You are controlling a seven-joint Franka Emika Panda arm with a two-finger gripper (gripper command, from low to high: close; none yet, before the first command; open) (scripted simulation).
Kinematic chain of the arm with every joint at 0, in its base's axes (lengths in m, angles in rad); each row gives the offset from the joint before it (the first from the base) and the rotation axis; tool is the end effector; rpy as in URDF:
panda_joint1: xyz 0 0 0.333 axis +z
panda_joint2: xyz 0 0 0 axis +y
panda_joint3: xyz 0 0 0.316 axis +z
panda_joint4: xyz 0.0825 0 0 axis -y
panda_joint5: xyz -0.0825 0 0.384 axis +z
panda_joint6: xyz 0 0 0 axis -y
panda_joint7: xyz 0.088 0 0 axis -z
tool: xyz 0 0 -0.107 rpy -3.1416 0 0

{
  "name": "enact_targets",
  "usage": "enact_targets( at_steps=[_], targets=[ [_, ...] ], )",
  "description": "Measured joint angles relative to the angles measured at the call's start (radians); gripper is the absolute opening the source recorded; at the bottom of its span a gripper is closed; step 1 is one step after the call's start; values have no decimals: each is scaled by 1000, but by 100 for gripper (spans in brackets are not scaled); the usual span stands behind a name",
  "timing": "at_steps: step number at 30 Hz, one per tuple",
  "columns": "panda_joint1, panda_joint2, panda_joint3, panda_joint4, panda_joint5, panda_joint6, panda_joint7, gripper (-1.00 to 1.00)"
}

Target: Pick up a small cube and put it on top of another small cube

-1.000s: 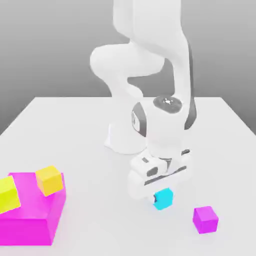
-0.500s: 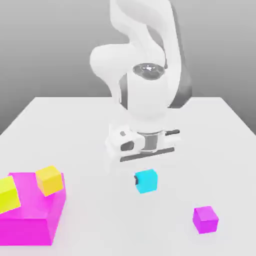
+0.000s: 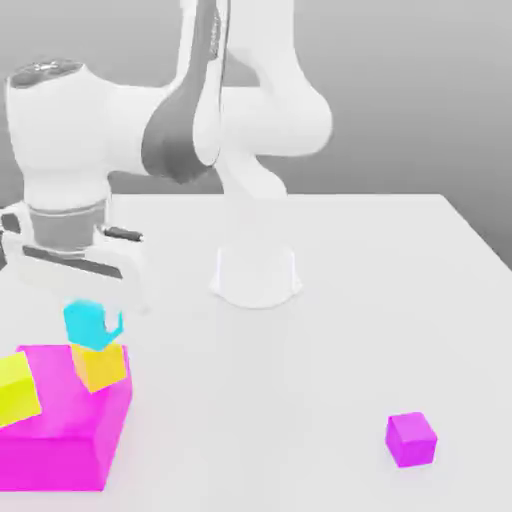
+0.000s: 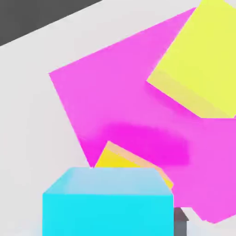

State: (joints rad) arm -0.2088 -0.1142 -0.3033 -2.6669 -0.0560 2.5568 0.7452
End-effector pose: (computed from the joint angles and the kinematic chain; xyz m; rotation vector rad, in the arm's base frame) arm 0.3644 -0.2007 0.2741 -2.5826 1.7834 0.0010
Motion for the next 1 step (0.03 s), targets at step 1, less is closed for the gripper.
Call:
enact_targets(
  at_steps=[1],
  targets=[
    [0, 0, 0, 0, 0, 0, 0, 100]
  ],
)
